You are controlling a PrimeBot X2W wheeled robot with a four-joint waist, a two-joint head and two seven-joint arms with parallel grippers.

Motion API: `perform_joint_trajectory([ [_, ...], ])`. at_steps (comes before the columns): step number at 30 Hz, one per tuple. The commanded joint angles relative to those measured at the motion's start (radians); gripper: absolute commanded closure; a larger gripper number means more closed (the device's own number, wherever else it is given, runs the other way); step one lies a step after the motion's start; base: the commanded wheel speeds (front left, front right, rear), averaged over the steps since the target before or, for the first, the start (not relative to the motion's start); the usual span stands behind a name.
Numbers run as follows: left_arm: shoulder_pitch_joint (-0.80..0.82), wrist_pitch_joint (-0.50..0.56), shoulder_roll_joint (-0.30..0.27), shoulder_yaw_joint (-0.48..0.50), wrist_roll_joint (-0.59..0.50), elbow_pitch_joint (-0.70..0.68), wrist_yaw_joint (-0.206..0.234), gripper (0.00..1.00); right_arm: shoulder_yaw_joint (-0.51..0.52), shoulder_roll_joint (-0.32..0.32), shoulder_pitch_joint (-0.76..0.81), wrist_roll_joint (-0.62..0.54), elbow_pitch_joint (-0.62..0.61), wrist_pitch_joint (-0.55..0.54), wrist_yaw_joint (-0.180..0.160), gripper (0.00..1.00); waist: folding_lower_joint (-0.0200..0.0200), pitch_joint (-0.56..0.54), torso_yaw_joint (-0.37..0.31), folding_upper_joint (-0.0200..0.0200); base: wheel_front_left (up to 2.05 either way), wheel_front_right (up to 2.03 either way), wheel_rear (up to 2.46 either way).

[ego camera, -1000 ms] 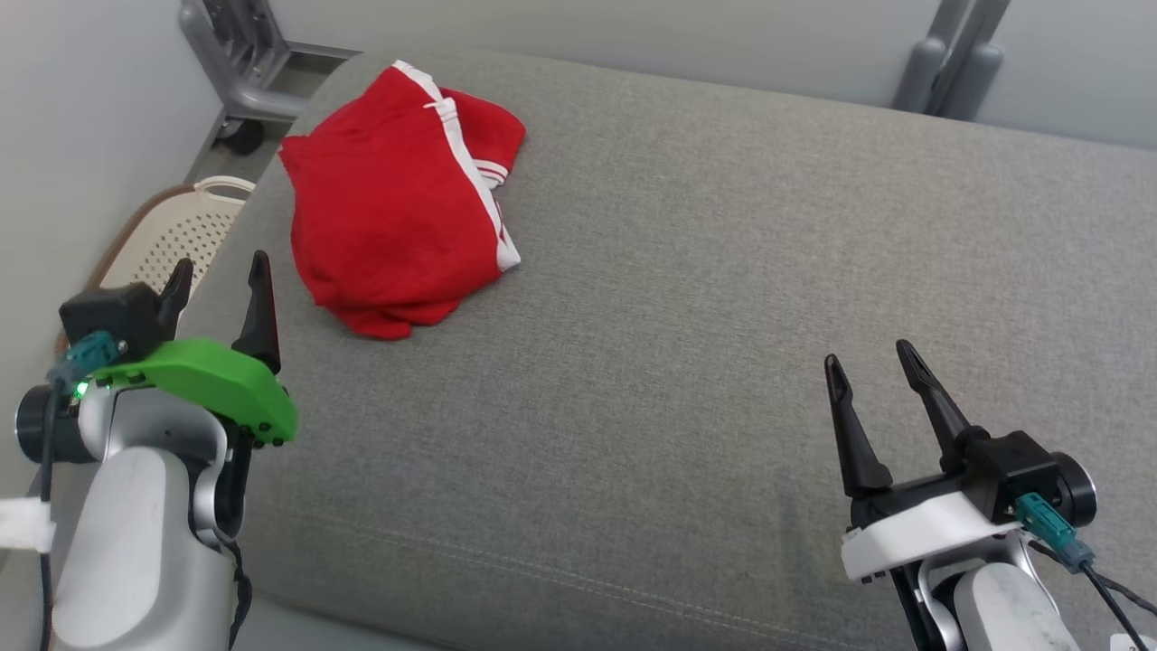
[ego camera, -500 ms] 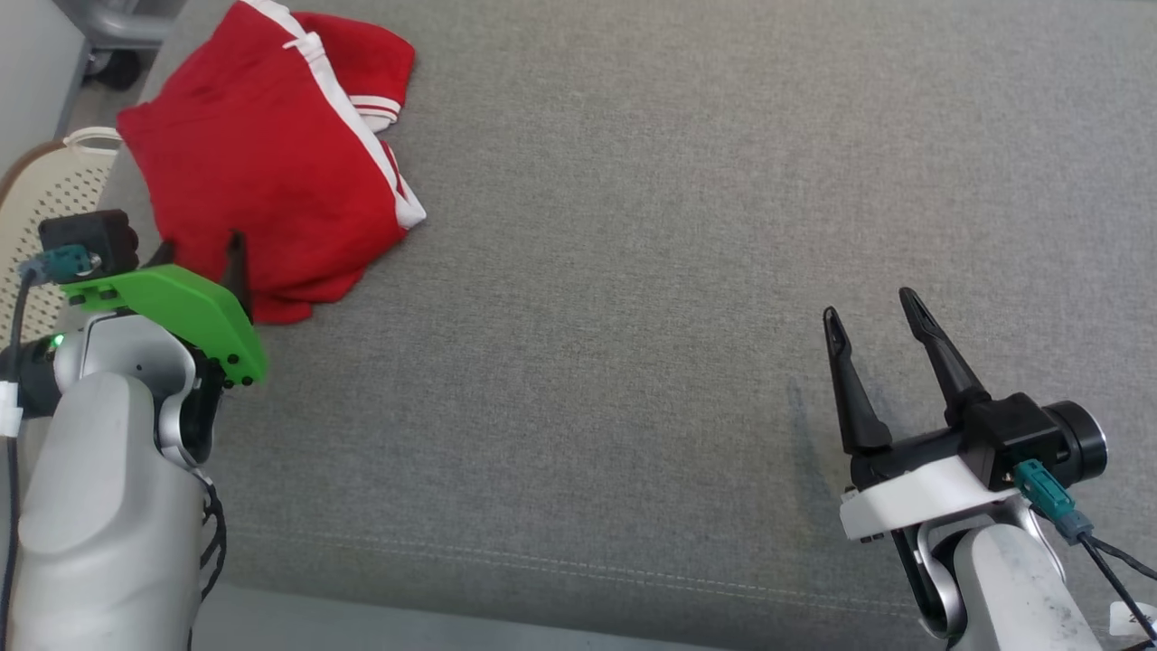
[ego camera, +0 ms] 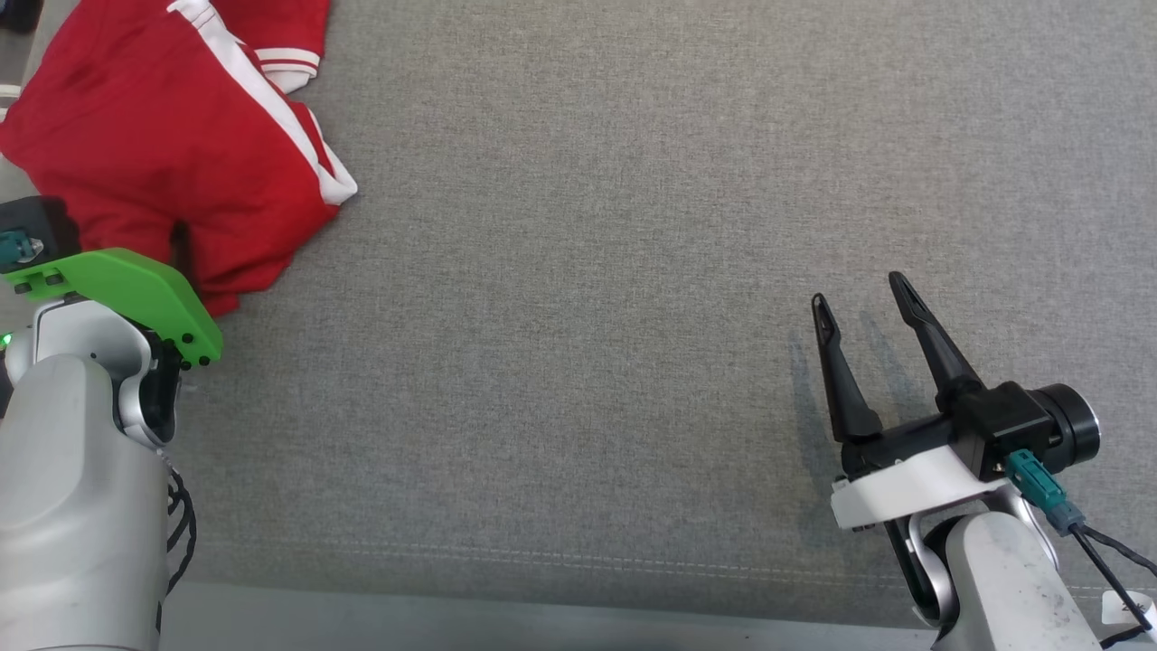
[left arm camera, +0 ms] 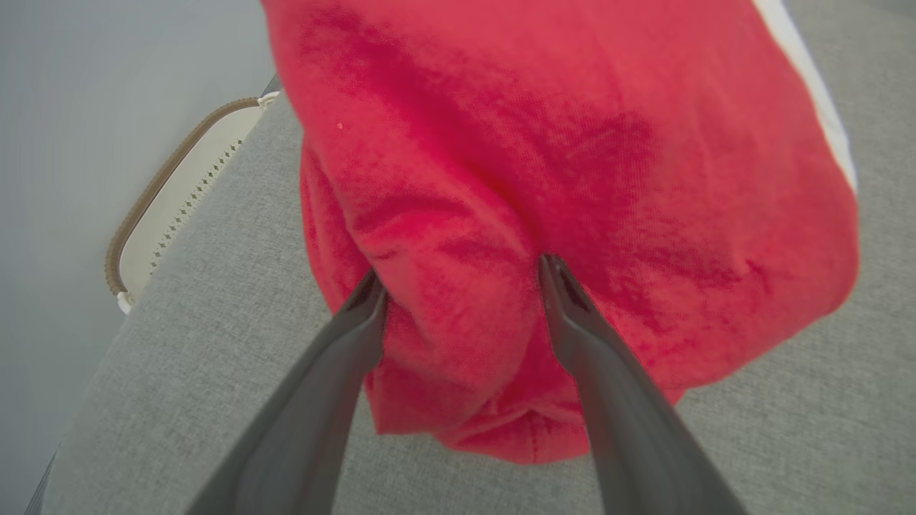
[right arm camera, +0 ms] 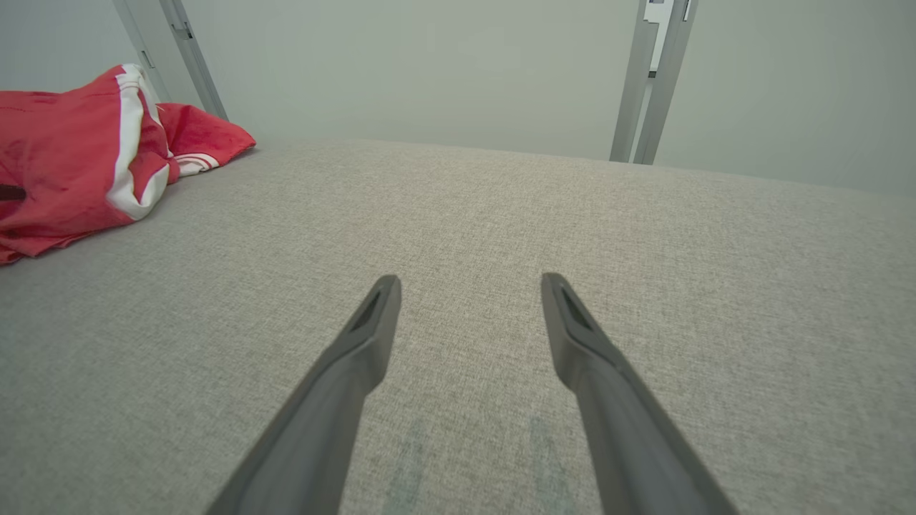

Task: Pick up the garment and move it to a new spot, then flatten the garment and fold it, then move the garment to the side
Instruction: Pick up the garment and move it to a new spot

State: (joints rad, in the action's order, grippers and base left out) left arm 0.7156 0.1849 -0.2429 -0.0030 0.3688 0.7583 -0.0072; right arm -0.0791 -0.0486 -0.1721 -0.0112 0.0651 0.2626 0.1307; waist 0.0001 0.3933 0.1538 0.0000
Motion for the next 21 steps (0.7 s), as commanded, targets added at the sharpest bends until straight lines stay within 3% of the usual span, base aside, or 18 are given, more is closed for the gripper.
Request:
perform_joint_trajectory([
  [1,0.017,-0.005,-0.004,0.000,0.001,0.007,-0.003,0.18,-0.002,-0.003,-0.015,-0.003,-0.003,0.003,0.000,0.00,-0.0001,0.004,-0.005,0.0000,0.00,0.00,0.00],
  [2,0.018,-0.012,-0.006,-0.002,0.001,0.014,-0.006,0.53,-0.004,-0.003,-0.016,-0.003,-0.003,0.003,0.000,0.00,-0.0001,0.005,-0.006,0.0000,0.00,0.00,0.00],
  [4,0.022,-0.022,-0.007,-0.006,0.005,0.025,-0.016,0.96,-0.007,-0.003,-0.018,-0.002,-0.001,0.003,0.000,0.00,-0.0001,0.005,-0.008,0.0000,0.00,0.00,0.00],
  [5,0.025,-0.028,-0.007,-0.008,0.006,0.030,-0.021,1.00,-0.008,-0.003,-0.018,-0.001,0.000,0.003,0.000,0.00,-0.0001,0.005,-0.008,0.0000,0.00,0.00,0.00],
  [14,0.036,-0.139,0.003,-0.054,-0.021,0.009,-0.064,1.00,-0.003,-0.003,-0.010,0.023,0.012,0.003,0.000,0.00,-0.0001,-0.036,0.008,0.0000,0.00,0.00,0.00],
  [21,0.041,-0.168,0.018,-0.140,-0.077,-0.129,-0.078,1.00,-0.015,-0.003,0.005,0.057,0.028,0.003,0.000,0.00,-0.0001,-0.107,0.016,0.0000,0.00,0.00,0.00],
])
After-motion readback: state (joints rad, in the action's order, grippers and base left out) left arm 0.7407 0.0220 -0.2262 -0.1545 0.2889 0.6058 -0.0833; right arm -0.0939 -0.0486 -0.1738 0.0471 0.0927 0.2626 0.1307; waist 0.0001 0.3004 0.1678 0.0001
